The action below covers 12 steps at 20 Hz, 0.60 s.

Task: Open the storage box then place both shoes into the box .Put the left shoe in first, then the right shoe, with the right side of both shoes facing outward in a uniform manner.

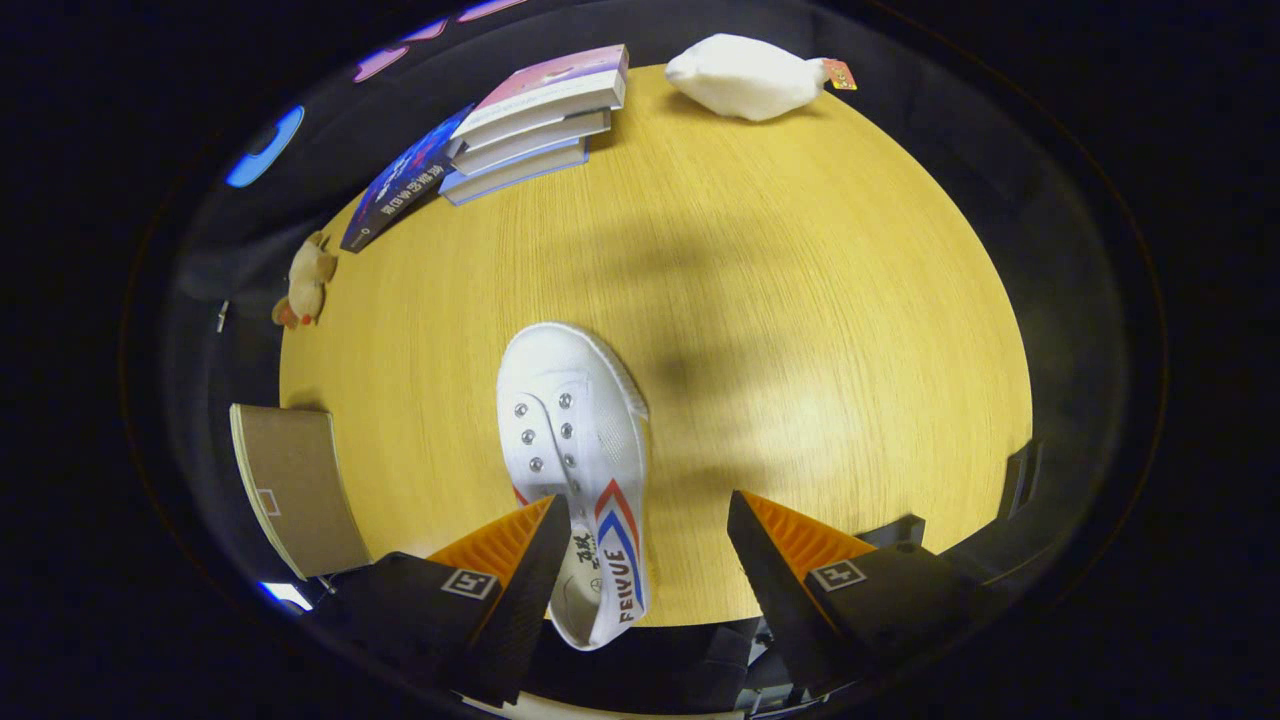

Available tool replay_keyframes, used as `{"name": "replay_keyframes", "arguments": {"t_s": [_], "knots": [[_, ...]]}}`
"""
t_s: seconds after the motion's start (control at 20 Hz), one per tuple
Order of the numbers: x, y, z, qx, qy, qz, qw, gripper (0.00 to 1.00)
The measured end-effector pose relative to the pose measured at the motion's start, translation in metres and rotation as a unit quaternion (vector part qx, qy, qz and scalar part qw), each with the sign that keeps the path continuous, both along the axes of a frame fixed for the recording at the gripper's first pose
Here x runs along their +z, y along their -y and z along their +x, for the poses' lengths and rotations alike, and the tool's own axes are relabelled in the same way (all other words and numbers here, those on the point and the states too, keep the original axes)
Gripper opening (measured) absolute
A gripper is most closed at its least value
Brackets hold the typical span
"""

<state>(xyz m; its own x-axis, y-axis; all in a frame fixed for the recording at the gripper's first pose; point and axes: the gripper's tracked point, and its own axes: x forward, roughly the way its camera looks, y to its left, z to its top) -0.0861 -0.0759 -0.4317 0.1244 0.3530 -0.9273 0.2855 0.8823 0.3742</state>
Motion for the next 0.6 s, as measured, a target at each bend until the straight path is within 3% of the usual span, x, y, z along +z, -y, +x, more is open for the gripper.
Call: {"name": "replay_keyframes", "arguments": {"t_s": [0.3,0.4,0.5,0.6], "knots": [[-0.013,-0.021,0.006,0.029,-0.008,0.017,0.999,0.95],[-0.017,-0.029,0.007,0.035,-0.008,0.024,0.999,0.88],[-0.020,-0.031,0.006,0.032,-0.019,0.026,0.999,0.57],[-0.018,-0.027,0.008,0.025,-0.017,0.027,0.999,0.40]]}}
